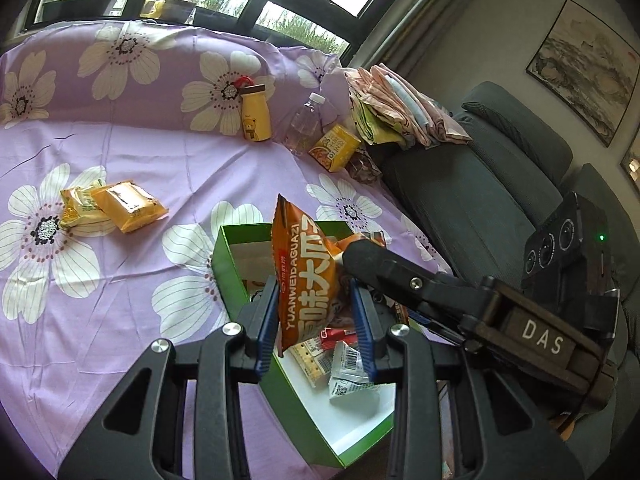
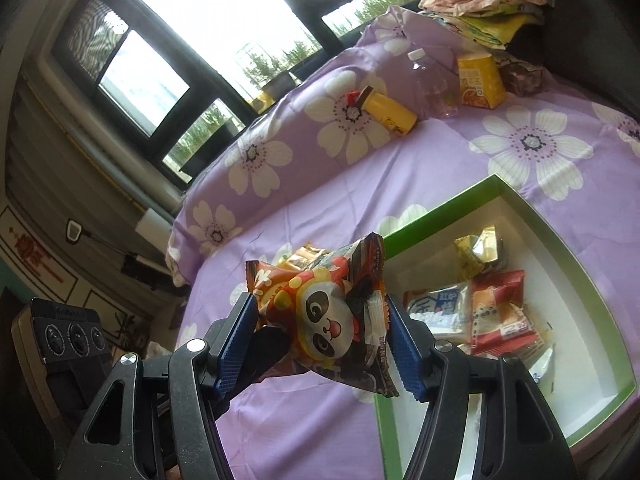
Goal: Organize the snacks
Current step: 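Carry the panda-print packet with the right gripper over the green box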
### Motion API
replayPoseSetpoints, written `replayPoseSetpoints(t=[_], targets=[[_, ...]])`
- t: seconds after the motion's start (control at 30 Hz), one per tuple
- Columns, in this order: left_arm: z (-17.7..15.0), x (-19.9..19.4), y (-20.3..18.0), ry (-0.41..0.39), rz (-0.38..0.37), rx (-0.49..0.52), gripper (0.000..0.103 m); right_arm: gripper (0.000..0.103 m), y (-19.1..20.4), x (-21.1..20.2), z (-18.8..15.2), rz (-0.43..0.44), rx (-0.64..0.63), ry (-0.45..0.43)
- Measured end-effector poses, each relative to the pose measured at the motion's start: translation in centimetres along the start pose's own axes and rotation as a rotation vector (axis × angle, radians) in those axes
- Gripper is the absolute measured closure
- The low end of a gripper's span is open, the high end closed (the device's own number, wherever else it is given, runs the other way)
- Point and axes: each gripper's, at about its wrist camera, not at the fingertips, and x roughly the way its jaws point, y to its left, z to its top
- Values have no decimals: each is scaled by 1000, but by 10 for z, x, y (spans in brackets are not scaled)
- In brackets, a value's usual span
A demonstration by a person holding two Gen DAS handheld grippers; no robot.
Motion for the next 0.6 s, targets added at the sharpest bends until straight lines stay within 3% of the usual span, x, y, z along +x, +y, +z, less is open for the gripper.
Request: replayPoseSetpoints(t=[0.6], targets=[[-8, 62, -6, 101, 1, -27, 70, 37, -65, 16, 9, -36, 144, 71]])
